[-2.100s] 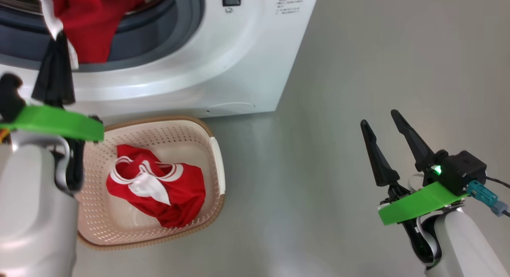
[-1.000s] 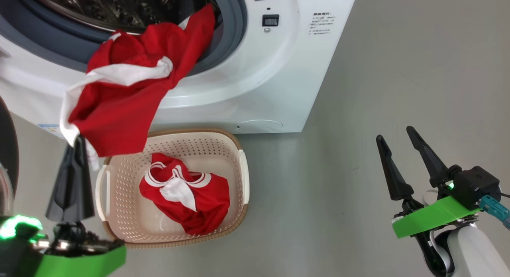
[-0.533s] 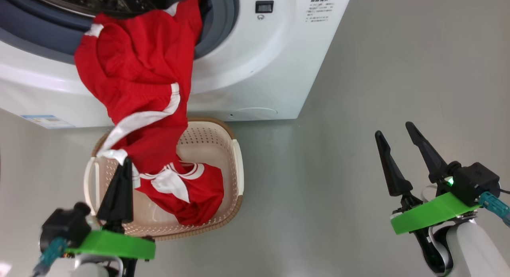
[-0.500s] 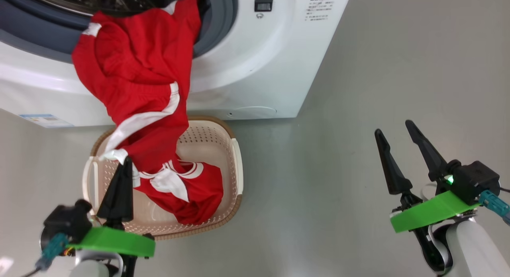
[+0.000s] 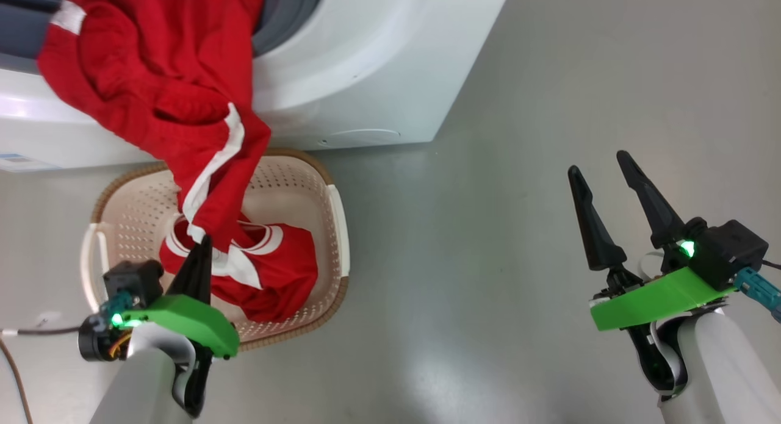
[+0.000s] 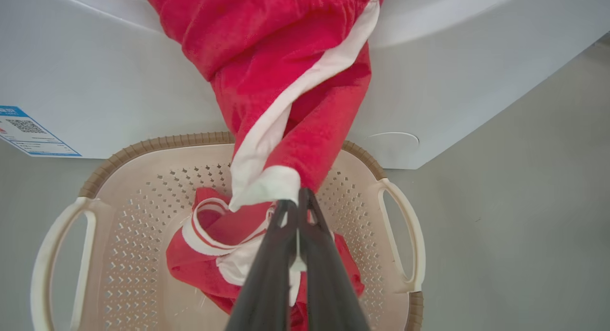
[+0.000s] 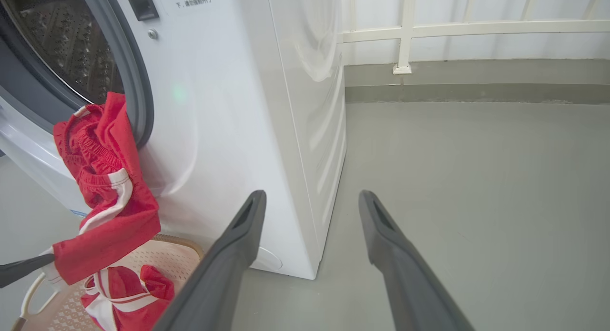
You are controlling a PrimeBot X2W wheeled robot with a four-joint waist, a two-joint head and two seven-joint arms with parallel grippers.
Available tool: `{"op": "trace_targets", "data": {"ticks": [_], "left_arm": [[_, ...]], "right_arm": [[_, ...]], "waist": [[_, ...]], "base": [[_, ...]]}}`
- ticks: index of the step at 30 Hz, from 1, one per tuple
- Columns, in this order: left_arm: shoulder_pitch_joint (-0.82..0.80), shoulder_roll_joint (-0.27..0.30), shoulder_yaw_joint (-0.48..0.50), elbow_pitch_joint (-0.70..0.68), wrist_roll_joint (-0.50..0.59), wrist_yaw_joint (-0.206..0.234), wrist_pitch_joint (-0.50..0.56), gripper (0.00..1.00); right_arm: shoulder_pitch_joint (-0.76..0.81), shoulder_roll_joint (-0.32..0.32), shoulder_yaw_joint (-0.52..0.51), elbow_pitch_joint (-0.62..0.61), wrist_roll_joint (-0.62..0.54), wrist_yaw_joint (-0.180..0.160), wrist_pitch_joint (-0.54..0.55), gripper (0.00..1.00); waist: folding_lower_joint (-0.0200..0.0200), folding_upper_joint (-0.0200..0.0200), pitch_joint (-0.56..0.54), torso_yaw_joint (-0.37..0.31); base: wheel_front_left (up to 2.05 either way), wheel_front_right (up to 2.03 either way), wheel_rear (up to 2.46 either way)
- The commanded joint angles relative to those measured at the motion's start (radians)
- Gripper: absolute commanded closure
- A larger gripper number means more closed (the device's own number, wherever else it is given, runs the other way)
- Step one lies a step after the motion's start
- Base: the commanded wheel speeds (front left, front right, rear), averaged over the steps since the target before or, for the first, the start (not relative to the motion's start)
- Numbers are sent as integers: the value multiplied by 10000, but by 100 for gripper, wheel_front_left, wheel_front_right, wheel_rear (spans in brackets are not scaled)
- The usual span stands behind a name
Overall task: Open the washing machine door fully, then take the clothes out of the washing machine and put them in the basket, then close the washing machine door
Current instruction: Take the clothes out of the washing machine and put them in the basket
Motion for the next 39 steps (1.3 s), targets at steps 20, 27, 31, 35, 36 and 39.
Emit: {"op": "trace_targets", "data": {"ticks": [20,27,31,35,36,39], "left_arm": [[-2769,800,-1247,4369,-660,-30,-84,97],[-2948,888,-1340,4558,-1065,-31,-84,0],[-2875,874,-1319,4172,-1361,-31,-84,0],[-2737,934,-1211,3447,-1525,-31,-84,0],[-2676,958,-1185,3239,-1538,-31,-84,0],[-2539,1004,-1082,2774,-1549,-31,-84,0]], "right_arm": [[-454,235,575,-261,-104,16,-118,0],[-440,231,540,-213,-105,16,-118,0],[-429,199,478,-206,-125,16,-118,0],[-403,157,416,-223,-143,16,-118,0],[-392,148,398,-228,-149,16,-118,0],[-359,127,351,-240,-159,16,-118,0]], "waist": [[0,0,1047,-888],[0,0,990,-893],[0,0,916,-757],[0,0,852,-616],[0,0,831,-581],[0,0,785,-499]], "base": [[0,0,0],[0,0,0],[0,0,0],[0,0,0],[0,0,0],[0,0,0]]}}
